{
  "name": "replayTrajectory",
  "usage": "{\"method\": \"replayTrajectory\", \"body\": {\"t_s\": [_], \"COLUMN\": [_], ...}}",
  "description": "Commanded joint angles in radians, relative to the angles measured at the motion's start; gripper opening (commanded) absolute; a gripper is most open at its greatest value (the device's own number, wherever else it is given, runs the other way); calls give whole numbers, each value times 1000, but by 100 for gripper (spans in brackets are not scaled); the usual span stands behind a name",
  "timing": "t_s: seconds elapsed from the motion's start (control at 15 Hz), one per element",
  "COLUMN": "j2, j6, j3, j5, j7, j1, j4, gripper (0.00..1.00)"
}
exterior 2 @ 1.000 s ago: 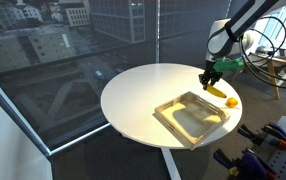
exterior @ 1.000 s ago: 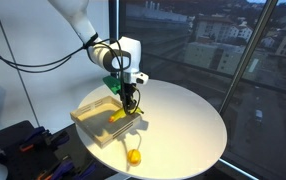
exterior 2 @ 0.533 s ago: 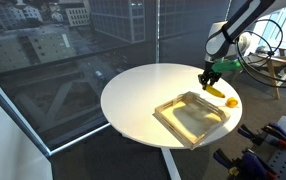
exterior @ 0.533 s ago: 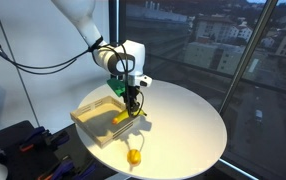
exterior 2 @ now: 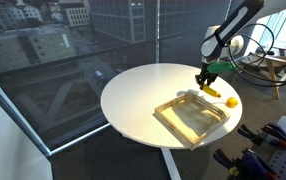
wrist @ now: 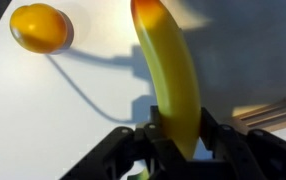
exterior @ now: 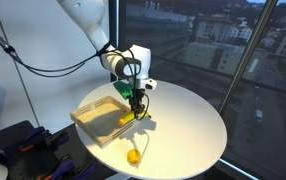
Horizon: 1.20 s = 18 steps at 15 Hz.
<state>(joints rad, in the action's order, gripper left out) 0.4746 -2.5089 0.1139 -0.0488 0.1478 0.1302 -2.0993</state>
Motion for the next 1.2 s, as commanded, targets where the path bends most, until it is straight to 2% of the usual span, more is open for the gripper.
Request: {"method": "replayTrajectory", "body": {"t_s": [0.0,1.13], "j2": [38,92], "j6": [45,91], "j3": [2,36], "j5": [-25,-37], "j7": [-15,-17], "j1": [15,91], "j4": [70,159], "gripper": [16,16]}}
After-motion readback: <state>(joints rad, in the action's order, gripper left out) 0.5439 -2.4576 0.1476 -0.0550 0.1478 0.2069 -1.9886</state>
